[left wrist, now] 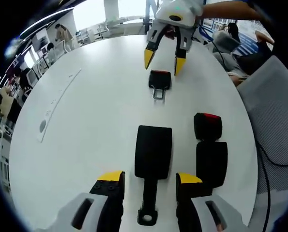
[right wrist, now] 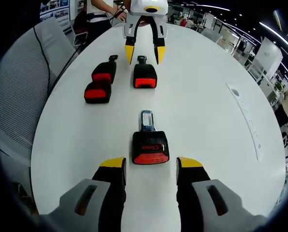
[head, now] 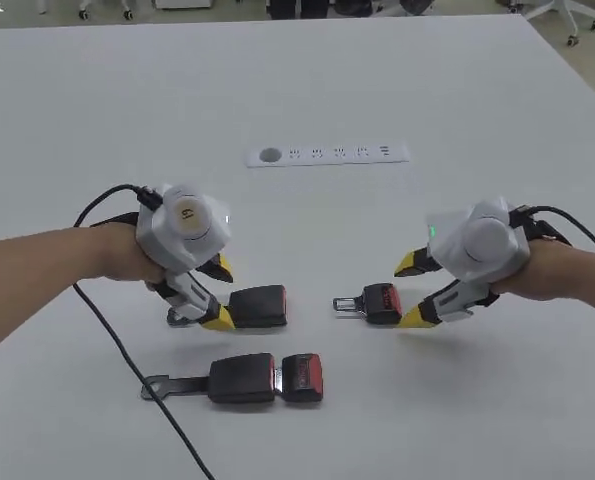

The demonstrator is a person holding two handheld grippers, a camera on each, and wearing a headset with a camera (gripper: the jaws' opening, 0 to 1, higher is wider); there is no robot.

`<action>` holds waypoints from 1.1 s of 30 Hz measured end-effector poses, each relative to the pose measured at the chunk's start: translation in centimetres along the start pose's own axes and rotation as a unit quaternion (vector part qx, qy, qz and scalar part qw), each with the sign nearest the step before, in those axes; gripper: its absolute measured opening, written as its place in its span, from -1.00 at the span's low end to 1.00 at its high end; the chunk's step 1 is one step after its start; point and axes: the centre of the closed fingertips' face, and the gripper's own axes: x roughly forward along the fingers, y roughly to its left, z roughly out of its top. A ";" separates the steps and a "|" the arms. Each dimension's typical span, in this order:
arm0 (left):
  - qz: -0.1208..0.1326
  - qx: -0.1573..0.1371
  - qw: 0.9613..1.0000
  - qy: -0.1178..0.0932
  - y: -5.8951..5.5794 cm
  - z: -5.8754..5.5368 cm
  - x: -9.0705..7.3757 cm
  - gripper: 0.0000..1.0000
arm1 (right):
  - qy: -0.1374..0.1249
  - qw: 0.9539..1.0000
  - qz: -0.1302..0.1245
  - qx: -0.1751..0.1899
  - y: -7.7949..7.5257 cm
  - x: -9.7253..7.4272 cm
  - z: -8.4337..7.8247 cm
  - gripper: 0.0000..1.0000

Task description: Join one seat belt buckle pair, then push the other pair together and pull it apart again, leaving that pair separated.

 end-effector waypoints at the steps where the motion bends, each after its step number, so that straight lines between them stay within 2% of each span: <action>1: -0.004 0.001 1.000 0.002 0.1 -0.2 0.3 -0.14 | 0.001 1.000 0.005 -0.001 0.0 0.2 0.1 -0.21; 5: -0.013 0.007 1.000 0.014 -0.4 -0.4 0.9 -0.16 | 0.009 1.000 0.016 -0.005 0.0 1.1 -0.2 -0.22; 10: -0.017 0.010 1.000 0.021 0.0 -1.0 1.6 -0.22 | 0.014 1.000 0.022 -0.003 0.1 1.9 -0.2 -0.26; 12: -0.019 0.012 0.999 0.023 -0.4 -0.8 1.6 -0.27 | 0.016 0.999 0.028 -0.004 0.2 2.1 -0.3 -0.32; 18: -0.014 0.022 0.999 0.030 -0.4 -0.9 1.8 -0.38 | 0.016 1.000 0.027 -0.003 0.1 1.9 -0.1 -0.36; 20: -0.017 0.023 0.999 0.030 -0.5 -0.9 1.9 -0.38 | 0.016 1.000 0.026 -0.002 0.1 1.9 -0.1 -0.37; 22: -0.018 0.025 0.999 0.031 0.0 -1.3 2.1 -0.39 | 0.016 1.000 0.026 -0.001 0.1 2.0 -0.2 -0.37; 24: -0.019 0.023 0.999 0.031 -0.3 -1.1 2.0 -0.39 | 0.017 1.000 0.026 -0.001 0.1 2.0 -0.2 -0.37; 28: -0.022 0.015 0.999 0.031 -0.1 -1.2 2.1 -0.40 | 0.018 1.000 0.026 0.001 0.1 2.0 -0.2 -0.37; 33: -0.025 0.020 0.999 0.040 -0.2 -1.2 2.1 -0.41 | 0.019 1.000 0.025 0.003 0.2 2.0 -0.1 -0.38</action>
